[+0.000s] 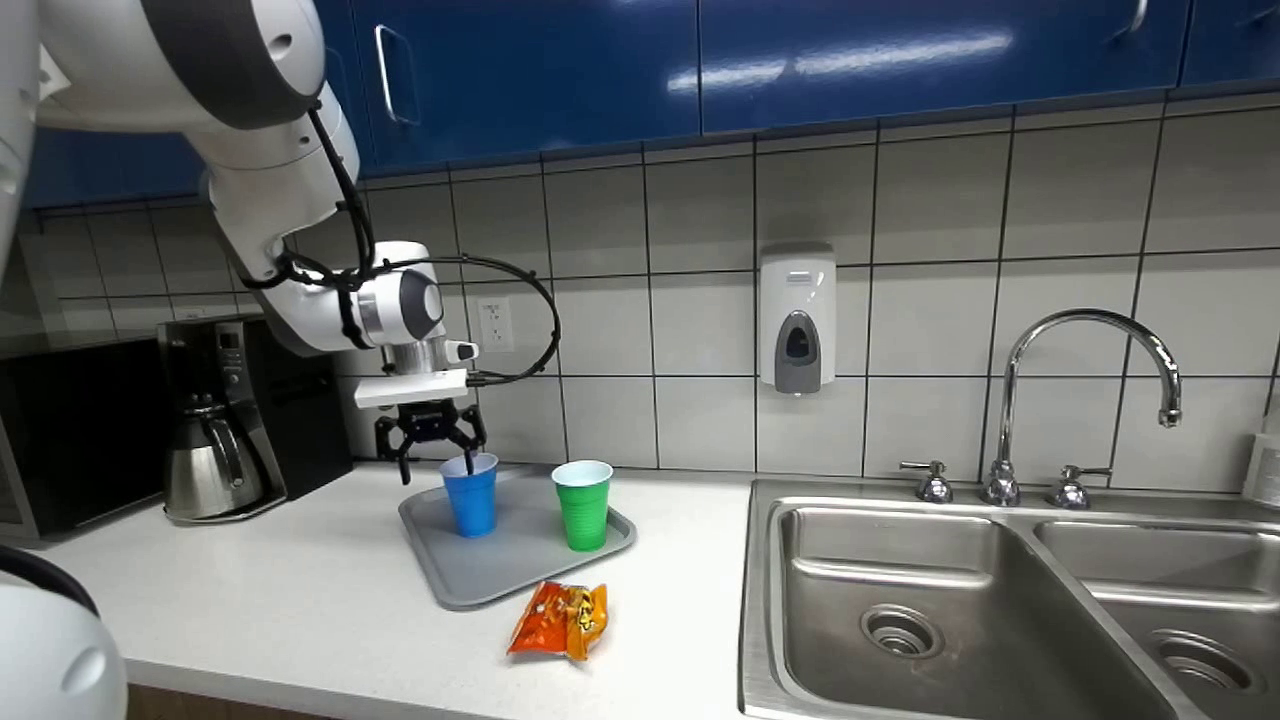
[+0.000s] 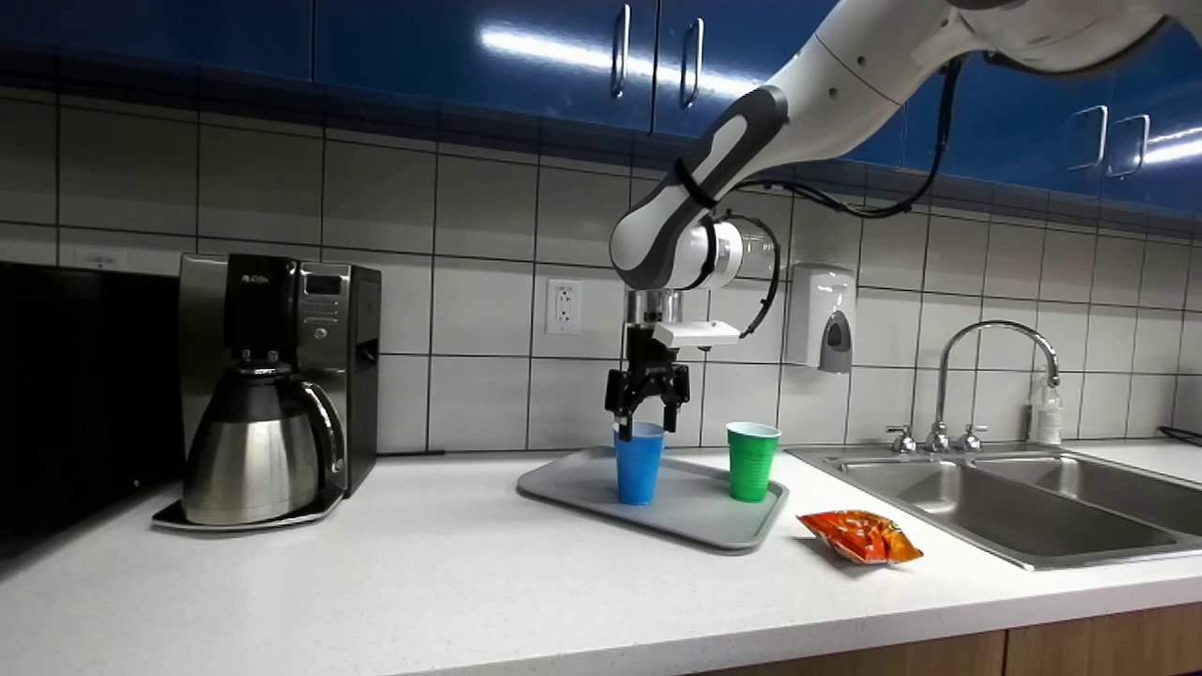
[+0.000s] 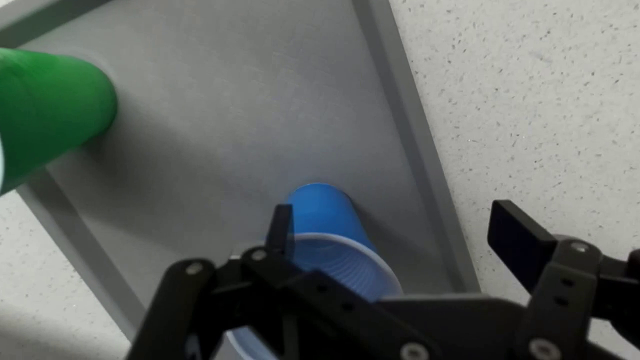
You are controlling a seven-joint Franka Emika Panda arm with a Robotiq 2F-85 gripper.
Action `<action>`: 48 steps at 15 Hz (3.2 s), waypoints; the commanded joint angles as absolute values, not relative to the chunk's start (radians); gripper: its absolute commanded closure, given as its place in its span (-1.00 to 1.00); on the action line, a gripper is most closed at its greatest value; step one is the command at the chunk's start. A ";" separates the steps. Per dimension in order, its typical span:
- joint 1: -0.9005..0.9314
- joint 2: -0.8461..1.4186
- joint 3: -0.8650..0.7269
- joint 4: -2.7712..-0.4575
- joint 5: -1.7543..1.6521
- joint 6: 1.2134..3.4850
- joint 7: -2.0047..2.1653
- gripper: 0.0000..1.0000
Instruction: Remove the cups from the tray and put them on the counter.
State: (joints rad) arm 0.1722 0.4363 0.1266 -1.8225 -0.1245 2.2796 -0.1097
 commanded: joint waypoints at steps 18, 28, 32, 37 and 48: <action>0.204 0.603 0.111 -1.643 -0.170 2.316 -0.101 -1.00; 0.207 0.615 0.108 -1.631 -0.174 2.316 -0.102 0.60; 0.206 0.604 0.108 -1.644 -0.174 2.313 -0.104 1.00; 0.200 0.561 0.111 -1.681 -0.170 2.318 -0.107 1.00; 0.204 0.443 0.139 -1.786 -0.156 2.324 -0.114 0.99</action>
State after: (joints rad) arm 0.2005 0.5092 0.1280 -1.7202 -0.1575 2.3166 -0.1102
